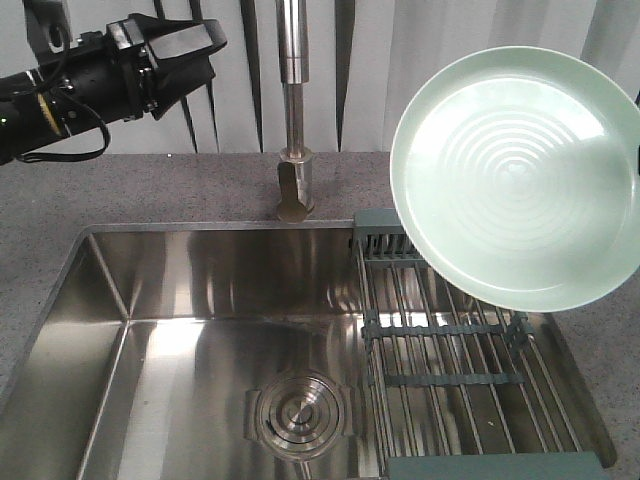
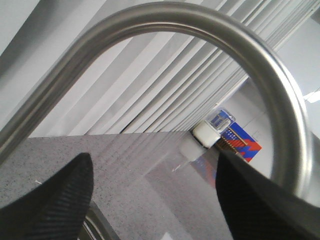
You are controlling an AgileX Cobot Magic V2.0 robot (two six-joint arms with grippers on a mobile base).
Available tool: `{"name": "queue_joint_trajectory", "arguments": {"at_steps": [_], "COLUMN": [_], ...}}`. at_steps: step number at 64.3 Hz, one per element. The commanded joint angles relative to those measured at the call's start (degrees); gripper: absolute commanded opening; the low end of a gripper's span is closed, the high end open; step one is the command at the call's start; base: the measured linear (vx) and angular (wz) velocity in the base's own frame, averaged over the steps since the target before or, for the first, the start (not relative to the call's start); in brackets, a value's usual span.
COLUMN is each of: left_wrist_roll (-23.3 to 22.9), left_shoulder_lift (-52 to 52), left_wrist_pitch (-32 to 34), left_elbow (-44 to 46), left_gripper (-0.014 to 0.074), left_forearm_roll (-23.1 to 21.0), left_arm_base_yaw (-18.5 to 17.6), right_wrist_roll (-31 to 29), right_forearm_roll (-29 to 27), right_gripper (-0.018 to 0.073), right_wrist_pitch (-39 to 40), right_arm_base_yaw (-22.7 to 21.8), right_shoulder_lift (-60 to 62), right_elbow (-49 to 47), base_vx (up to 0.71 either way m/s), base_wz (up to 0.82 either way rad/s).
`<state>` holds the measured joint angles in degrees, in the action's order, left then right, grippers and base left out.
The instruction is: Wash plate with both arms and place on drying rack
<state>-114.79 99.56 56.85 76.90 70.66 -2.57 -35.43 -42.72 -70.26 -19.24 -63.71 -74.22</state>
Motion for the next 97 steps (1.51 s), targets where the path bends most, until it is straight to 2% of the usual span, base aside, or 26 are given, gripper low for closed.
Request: {"name": "queue_joint_trajectory", "arguments": {"at_steps": [1,4,10,16,20,36,47,72,76,97], "left_wrist_roll": [-3.86,-4.77,-6.43,-6.40,-6.40,-6.40,-6.40,-6.35,-6.35,-6.35], "left_shoulder_lift": [2.12,4.28,8.92,12.51,14.66,20.50,23.55,26.71,26.97,27.04], "left_wrist_pitch": [3.63,4.52,5.46,6.30,7.16,10.03,8.97,7.02,7.77,12.38], "left_elbow": [6.10,8.32,13.72,17.97,20.34,24.68,24.68,24.73,24.73,24.73], "left_gripper": [0.0507,0.0507,0.0507,0.0507,0.0507,0.0507,0.0507,0.0507,0.0507,0.0507], "left_forearm_roll": [-3.14,-2.82,0.98,4.68,5.60,5.80,5.67,4.67,3.53,3.66], "left_arm_base_yaw": [-0.32,-0.32,-0.32,-0.32,-0.32,-1.47,-3.15,-4.28,-4.48,-5.17], "right_wrist_roll": [-0.26,-0.26,-0.26,-0.26,-0.26,-0.26,-0.26,-0.26,-0.26,-0.26], "right_forearm_roll": [-2.93,-2.93,-2.93,-2.93,-2.93,-2.99,-2.99,-3.26,-3.26,-3.26], "right_gripper": [-0.0006,-0.0006,-0.0006,-0.0006,-0.0006,-0.0006,-0.0006,-0.0006,-0.0006,-0.0006], "right_wrist_pitch": [1.76,1.70,1.65,1.65,1.65,1.60,1.60,1.65,1.65,1.73], "right_arm_base_yaw": [-0.32,-0.32,-0.32,-0.32,-0.32,-0.32,-0.32,-0.32,-0.32,-0.32], "right_shoulder_lift": [0.94,0.94,0.94,0.94,0.94,0.94,0.94,0.94,0.94,0.94], "right_elbow": [-1.29,-1.29,-1.29,-1.29,-1.29,-1.29,-1.29,-1.29,-1.29,-1.29], "base_vx": [0.00,0.00,0.00,0.00,0.00,0.00,0.00,0.00,0.00,0.00], "base_wz": [0.00,0.00,0.00,0.00,0.00,0.00,0.00,0.00,0.00,0.00]}}
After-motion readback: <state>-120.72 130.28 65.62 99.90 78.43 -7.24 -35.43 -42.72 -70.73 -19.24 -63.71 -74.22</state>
